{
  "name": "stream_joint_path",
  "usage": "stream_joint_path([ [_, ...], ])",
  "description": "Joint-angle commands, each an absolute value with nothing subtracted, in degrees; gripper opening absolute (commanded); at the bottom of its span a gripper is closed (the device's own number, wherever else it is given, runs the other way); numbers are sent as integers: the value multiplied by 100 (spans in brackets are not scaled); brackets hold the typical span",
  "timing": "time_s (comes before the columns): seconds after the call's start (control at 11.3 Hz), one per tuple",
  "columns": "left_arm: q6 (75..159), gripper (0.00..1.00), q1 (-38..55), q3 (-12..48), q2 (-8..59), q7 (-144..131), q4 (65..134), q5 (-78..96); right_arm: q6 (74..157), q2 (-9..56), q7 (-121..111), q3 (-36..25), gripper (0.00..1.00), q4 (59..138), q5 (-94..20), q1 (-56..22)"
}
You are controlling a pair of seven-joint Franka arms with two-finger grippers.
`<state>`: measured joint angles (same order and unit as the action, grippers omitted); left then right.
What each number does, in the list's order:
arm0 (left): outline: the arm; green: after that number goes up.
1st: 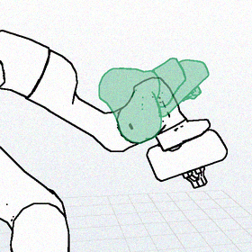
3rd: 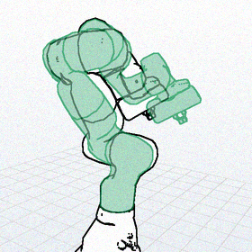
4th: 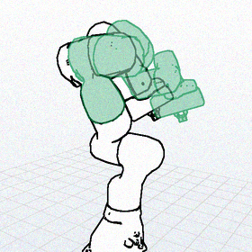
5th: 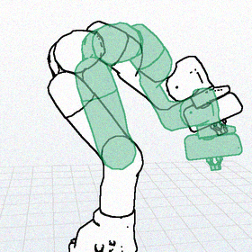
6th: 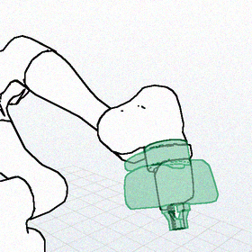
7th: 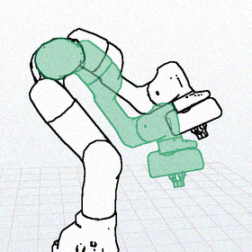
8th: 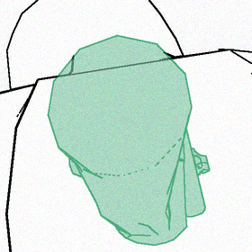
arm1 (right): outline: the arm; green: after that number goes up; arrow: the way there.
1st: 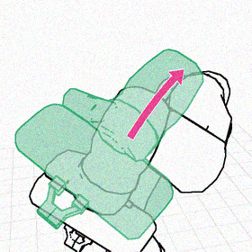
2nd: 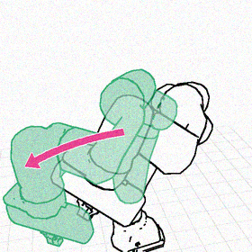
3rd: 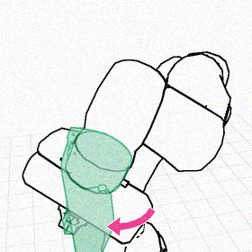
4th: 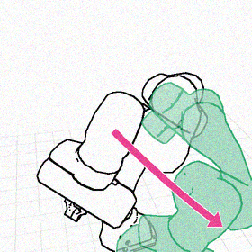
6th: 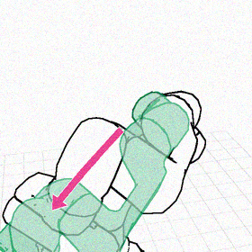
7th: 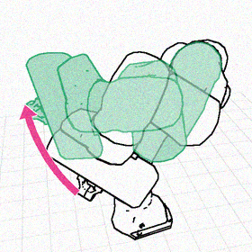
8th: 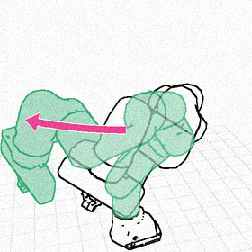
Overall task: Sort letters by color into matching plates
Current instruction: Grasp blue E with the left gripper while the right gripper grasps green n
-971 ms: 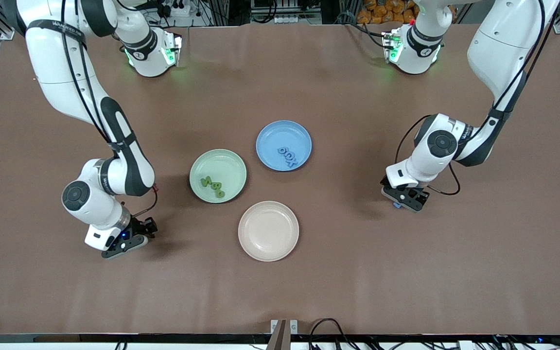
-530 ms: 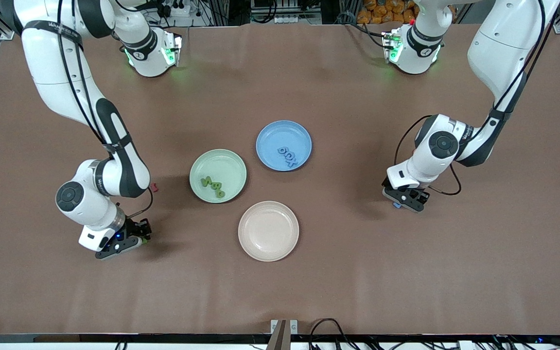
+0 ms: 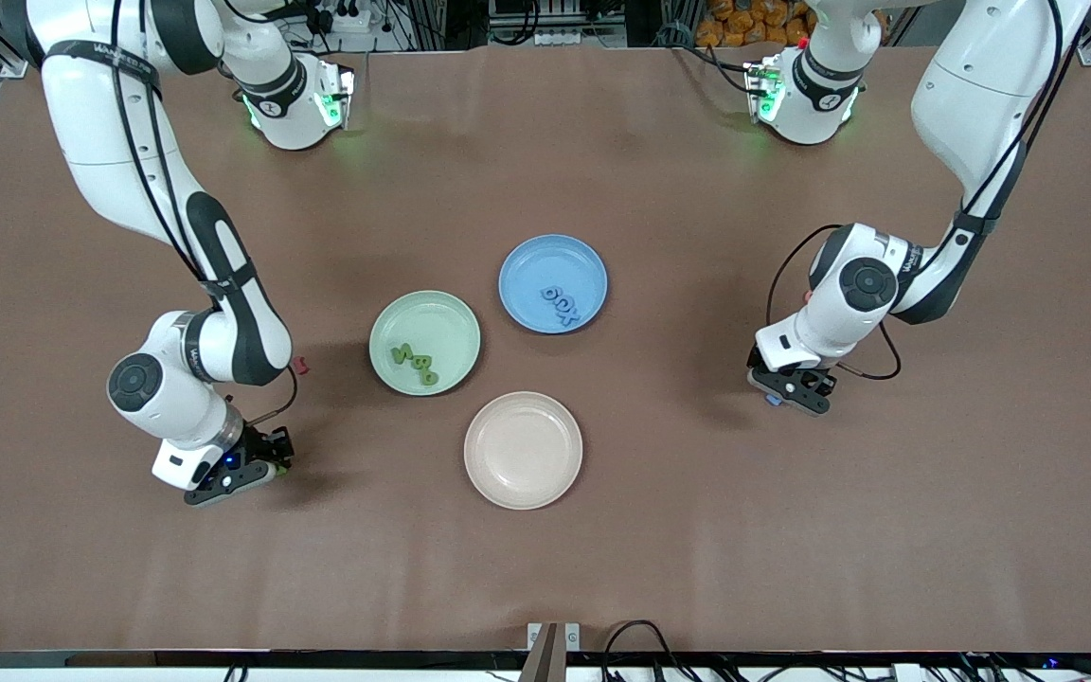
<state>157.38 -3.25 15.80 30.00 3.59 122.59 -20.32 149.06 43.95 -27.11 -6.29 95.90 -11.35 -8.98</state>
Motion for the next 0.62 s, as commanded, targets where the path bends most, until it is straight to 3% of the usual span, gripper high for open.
stream_joint_path([
  [0.0, 15794, 64, -343, 1591, 3032, 422, 12217, -1855, 15012, 4544, -2830, -589, 49, 9466, -1257, -844],
  [0.53, 15794, 49, -343, 1582, 3067, 422, 12182, -1819, 15108, 4579, -2812, -580, 41, 9466, -1266, -896],
])
